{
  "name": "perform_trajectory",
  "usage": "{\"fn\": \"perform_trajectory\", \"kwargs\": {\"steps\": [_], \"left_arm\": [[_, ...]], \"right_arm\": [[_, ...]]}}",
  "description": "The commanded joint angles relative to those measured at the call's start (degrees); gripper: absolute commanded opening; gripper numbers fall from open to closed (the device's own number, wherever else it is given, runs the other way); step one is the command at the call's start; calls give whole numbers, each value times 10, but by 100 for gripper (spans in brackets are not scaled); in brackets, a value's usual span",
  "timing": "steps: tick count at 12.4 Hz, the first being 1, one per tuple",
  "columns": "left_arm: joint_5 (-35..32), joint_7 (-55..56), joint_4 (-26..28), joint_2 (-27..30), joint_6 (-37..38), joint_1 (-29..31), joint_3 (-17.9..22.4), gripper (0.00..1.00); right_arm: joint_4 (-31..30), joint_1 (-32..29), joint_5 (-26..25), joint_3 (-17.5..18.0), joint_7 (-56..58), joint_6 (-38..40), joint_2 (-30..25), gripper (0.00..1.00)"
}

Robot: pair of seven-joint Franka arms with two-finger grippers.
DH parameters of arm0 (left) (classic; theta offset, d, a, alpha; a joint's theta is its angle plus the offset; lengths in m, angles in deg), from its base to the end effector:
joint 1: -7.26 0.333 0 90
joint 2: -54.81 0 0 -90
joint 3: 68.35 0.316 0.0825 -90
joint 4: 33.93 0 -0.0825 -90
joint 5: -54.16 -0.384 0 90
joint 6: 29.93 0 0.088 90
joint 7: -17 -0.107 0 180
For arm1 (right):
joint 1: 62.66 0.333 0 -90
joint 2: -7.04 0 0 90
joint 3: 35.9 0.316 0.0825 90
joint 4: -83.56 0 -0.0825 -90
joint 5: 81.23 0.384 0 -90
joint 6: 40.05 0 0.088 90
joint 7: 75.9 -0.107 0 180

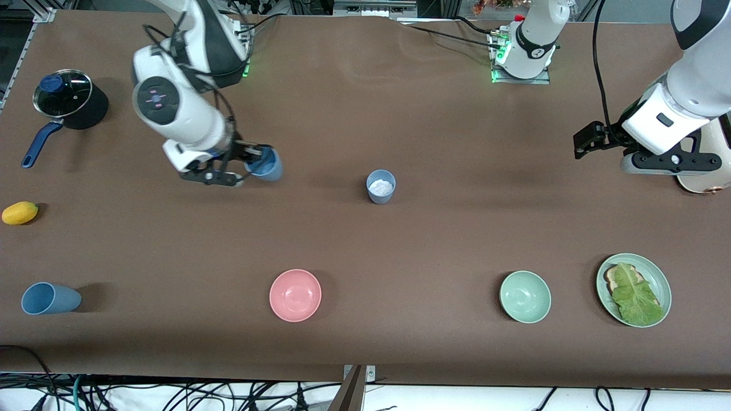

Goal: Stack blue cups with both arms
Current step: 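Carry the blue cup with the right gripper over the tissue cup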

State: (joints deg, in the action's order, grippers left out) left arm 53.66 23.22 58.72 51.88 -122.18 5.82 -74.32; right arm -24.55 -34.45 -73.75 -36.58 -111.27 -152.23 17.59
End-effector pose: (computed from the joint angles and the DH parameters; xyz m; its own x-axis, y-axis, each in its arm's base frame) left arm 0.5658 -0.0713 0.5774 0.9981 -0.0211 -0.0571 -0.0217 -0.9997 -0.0096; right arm 0.5201 0.2811 0.4010 0.9693 -0.1874 -0.1591 -0.1936 -0.9808 -0.0245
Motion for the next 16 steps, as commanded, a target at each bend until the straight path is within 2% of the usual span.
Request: {"fn": "perform_trajectory", "kwargs": {"steps": [1,5,7,11,16], "left_arm": [[12,-13,-12,-5,8,6,1,100],[12,-13,-12,-5,8,7,1,100],[12,-13,-12,-5,8,6,1,100],[12,-13,-12,-5,8,6,0,100],[13,-13,-12,-5,8,6,0,100]], "right_arm": [[143,58,24,-4,-106,43,81,0],[298,148,30,-5,-272,48,189,0],[357,164,29,-5,-315,47,232,0],[364,191,23,-5,-338,44,243,0],[327,193,1,-5,-334,50,236,0]]}}
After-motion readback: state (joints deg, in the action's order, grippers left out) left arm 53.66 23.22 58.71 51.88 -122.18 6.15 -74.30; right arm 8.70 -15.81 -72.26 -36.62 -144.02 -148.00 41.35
